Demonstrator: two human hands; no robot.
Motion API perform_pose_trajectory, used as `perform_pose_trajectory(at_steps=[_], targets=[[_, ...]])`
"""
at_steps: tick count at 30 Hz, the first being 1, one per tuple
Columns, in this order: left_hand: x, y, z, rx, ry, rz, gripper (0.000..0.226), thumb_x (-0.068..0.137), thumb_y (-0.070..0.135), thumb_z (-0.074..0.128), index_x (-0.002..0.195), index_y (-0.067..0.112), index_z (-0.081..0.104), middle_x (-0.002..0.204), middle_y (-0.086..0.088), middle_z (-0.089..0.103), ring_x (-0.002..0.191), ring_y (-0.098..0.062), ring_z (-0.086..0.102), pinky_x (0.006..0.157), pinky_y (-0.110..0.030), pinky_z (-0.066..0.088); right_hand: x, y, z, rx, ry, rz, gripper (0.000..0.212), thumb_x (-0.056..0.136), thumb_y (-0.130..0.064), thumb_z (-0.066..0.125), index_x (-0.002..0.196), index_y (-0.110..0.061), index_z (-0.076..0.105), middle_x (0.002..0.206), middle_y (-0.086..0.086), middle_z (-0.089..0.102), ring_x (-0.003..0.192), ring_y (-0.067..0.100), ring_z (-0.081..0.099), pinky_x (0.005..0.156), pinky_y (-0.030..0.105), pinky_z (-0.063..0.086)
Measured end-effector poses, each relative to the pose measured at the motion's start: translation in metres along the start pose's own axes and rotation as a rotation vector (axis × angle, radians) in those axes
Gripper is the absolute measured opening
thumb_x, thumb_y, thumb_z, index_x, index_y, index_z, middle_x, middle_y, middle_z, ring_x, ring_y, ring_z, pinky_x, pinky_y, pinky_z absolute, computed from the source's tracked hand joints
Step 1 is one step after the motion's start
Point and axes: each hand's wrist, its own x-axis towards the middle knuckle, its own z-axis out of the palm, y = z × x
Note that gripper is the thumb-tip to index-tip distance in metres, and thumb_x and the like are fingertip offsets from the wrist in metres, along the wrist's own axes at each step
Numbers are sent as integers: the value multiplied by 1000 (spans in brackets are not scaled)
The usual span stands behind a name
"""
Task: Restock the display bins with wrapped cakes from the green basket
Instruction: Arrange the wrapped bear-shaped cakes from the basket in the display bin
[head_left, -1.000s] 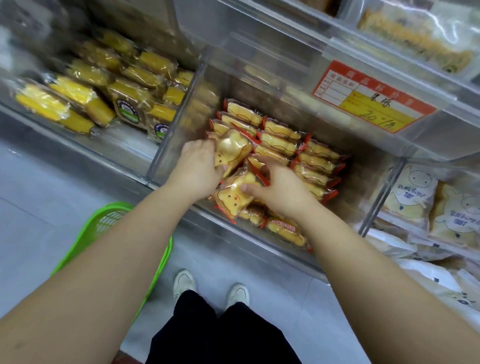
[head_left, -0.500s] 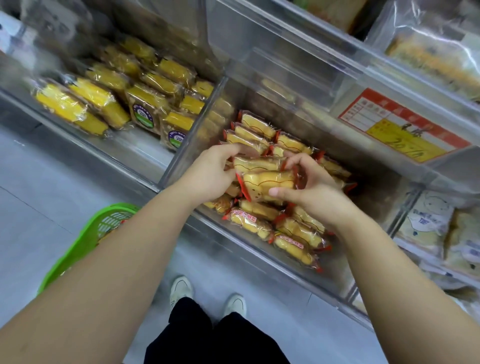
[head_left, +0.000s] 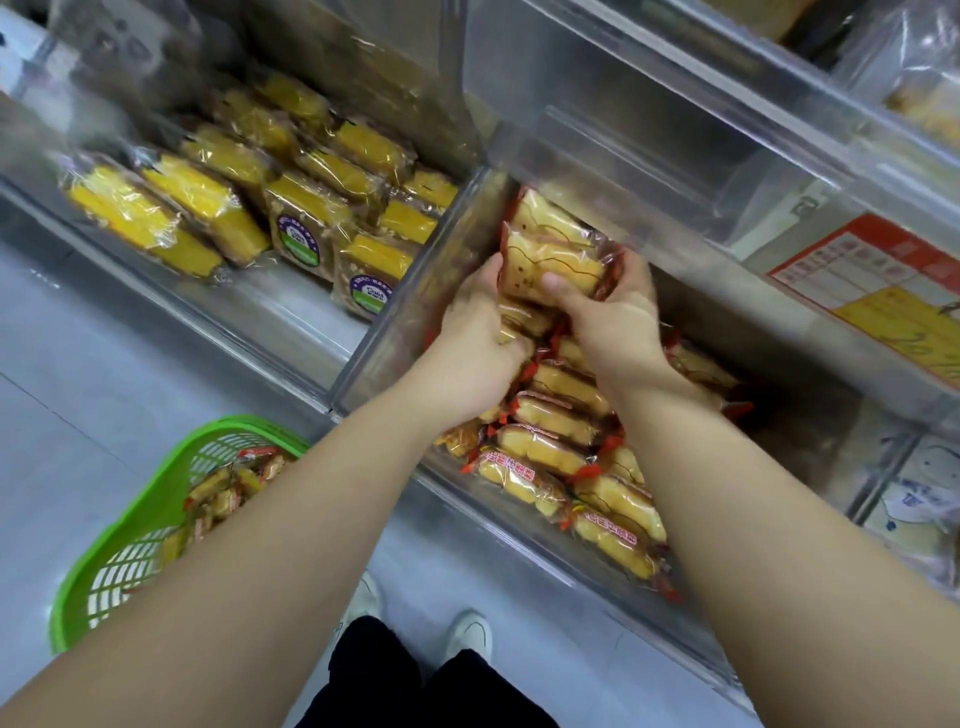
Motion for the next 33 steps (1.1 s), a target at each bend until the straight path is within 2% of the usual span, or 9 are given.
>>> perform_pose_trajectory(at_steps=[4, 6, 9, 11, 14, 18, 22, 27, 33], targets=[[7, -1, 11, 75, -62, -50, 83, 89, 10, 54, 149, 22, -1, 158, -3, 7, 144, -22, 7, 118, -39, 8, 8, 2, 15, -347, 167, -23, 93, 66, -47, 78, 139, -13, 32, 142, 9, 39, 134, 26, 32, 111, 42, 29], [10, 2, 12, 53, -111, -102, 82, 90, 11, 53, 149, 24, -2, 158, -3, 9, 144, -24, 9, 114, -30, 10, 6, 3, 13, -222, 156, 62, 99, 62, -45, 82, 139, -11, 30, 137, 10, 44, 129, 26, 41, 105, 42, 38], [20, 9, 7, -31, -94, -176, 80, 90, 6, 54, 149, 27, 4, 156, -7, 19, 141, -27, 22, 114, -41, 24, -4, 4, 9, -126, 135, 56, 72, 72, -32, 78, 130, -16, 37, 102, -2, 57, 100, 18, 59, 85, 36, 52], [24, 13, 1, -38, -73, -197, 78, 90, 5, 53, 149, 29, 8, 154, -7, 22, 138, -27, 28, 111, -44, 30, -5, 3, 9, -76, 126, 71, 56, 77, -27, 74, 123, -18, 42, 92, -7, 56, 93, 17, 61, 85, 37, 54], [23, 16, -4, -38, -63, -210, 74, 92, 5, 51, 149, 31, 11, 153, -6, 23, 135, -26, 33, 106, -37, 35, -3, -3, 5, -8, 46, 150, 61, 77, -24, 74, 127, -18, 40, 96, -7, 57, 96, 21, 63, 80, 37, 55], [0, 16, -14, -134, 2, -92, 58, 93, 12, 52, 143, 32, 30, 146, 0, 37, 112, -8, 52, 79, -13, 44, -21, -13, -10, 1, -20, 201, 70, 76, -21, 76, 134, -17, 38, 105, -3, 59, 97, 17, 61, 84, 33, 53], [-45, 11, -32, -354, 138, 66, 34, 90, 10, 55, 115, 34, 56, 115, 16, 61, 106, 1, 57, 93, -26, 46, -69, -33, -13, -53, 26, 131, 34, 81, -23, 70, 111, -24, 55, 99, -2, 63, 91, 12, 62, 80, 30, 52], [-122, -15, -76, -492, 542, 113, 29, 82, 13, 54, 91, 39, 65, 89, 19, 69, 85, 0, 63, 76, -12, 45, -142, -77, 41, 178, -309, -150, 13, 85, -5, 62, 89, -18, 61, 66, -7, 55, 54, 2, 48, 52, 13, 42], [-203, -133, -116, -581, 956, -146, 33, 86, -5, 54, 86, 26, 64, 82, 8, 69, 77, 3, 62, 74, -11, 48, -197, -41, 173, 71, -838, -215, 22, 86, -2, 60, 83, -23, 59, 62, -12, 55, 60, 13, 47, 58, 24, 41]])
